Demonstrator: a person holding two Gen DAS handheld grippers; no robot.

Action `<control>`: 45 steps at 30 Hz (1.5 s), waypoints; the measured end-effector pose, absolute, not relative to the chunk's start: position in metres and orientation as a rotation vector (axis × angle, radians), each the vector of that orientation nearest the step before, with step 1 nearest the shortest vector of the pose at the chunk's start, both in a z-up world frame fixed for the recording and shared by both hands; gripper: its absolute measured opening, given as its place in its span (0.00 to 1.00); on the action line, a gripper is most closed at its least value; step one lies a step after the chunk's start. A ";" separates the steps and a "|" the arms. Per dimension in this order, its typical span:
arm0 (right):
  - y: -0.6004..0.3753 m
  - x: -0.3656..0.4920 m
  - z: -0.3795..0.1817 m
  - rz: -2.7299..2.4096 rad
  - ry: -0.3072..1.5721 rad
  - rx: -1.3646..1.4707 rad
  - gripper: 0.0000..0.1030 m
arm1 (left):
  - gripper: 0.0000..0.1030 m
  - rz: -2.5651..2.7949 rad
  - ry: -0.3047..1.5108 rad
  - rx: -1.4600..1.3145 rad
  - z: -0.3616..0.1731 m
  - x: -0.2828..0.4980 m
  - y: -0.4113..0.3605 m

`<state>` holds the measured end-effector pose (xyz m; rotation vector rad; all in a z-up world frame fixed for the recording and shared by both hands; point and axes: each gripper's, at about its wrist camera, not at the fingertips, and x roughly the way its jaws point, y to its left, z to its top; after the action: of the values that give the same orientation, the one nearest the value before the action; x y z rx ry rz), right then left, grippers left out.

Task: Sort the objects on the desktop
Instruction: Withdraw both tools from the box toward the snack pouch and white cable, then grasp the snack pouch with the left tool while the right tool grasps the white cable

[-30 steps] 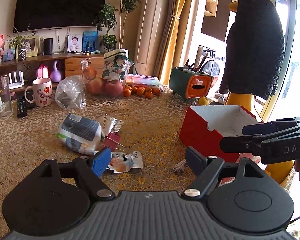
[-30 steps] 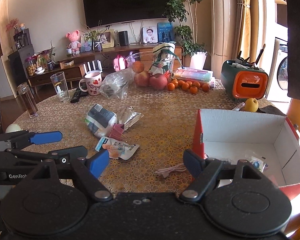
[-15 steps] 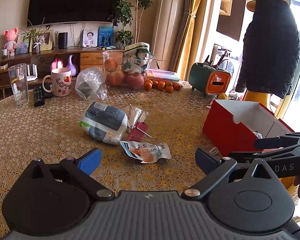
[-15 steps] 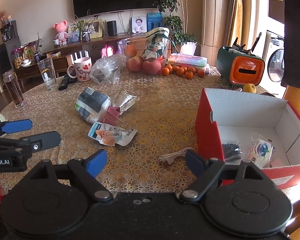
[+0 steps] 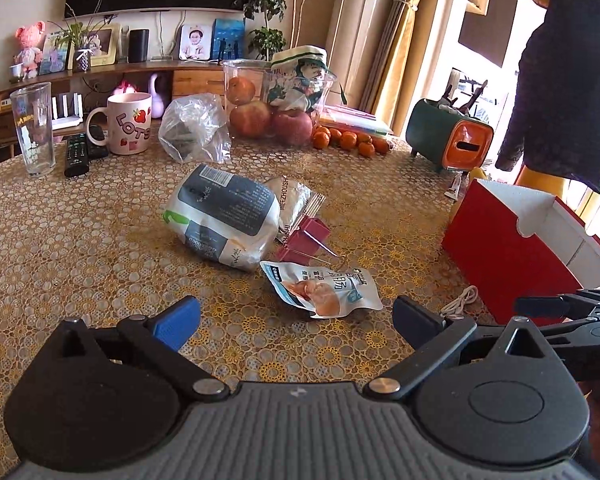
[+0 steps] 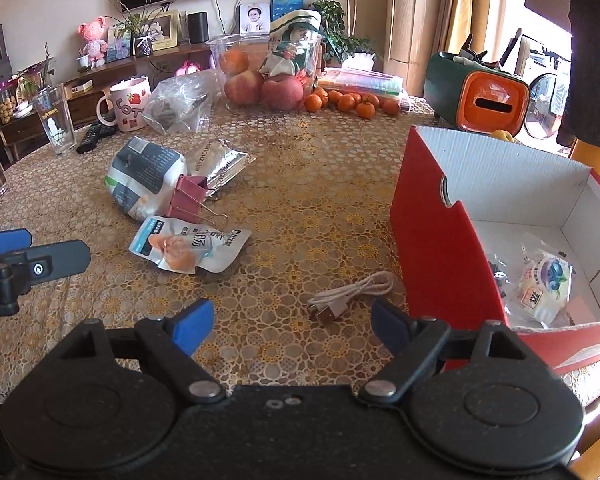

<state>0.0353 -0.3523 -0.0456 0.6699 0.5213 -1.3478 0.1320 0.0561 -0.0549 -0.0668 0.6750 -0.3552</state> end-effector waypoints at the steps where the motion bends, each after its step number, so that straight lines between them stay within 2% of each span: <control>1: -0.356 0.036 -0.050 -1.350 0.525 0.675 0.83 | 1.00 -0.356 0.681 -0.064 -0.058 0.136 0.054; 16: -0.395 0.040 -0.088 -1.381 0.561 0.722 0.80 | 1.00 -0.353 0.764 -0.060 -0.099 0.193 0.029; 27: -0.407 0.037 -0.094 -1.396 0.530 0.730 0.80 | 1.00 -0.337 0.787 -0.068 -0.115 0.214 0.018; 33: -0.410 0.036 -0.094 -1.411 0.516 0.716 0.66 | 0.98 -0.323 0.788 -0.070 -0.118 0.219 0.014; 35: -0.410 0.036 -0.094 -1.415 0.513 0.706 0.58 | 0.93 -0.321 0.776 -0.064 -0.118 0.217 0.012; 37: -0.410 0.036 -0.093 -1.415 0.511 0.698 0.55 | 0.84 -0.316 0.769 -0.057 -0.117 0.217 0.011; 43: -0.408 0.040 -0.092 -1.398 0.504 0.676 0.31 | 0.61 -0.337 0.772 -0.062 -0.115 0.214 0.006; 45: -0.408 0.040 -0.091 -1.394 0.503 0.675 0.24 | 0.46 -0.342 0.776 -0.068 -0.114 0.212 0.006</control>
<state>0.0404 -0.4078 -0.0913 0.6749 0.5035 -1.3940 0.2125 0.0056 -0.1138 -0.0679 0.7764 -0.3417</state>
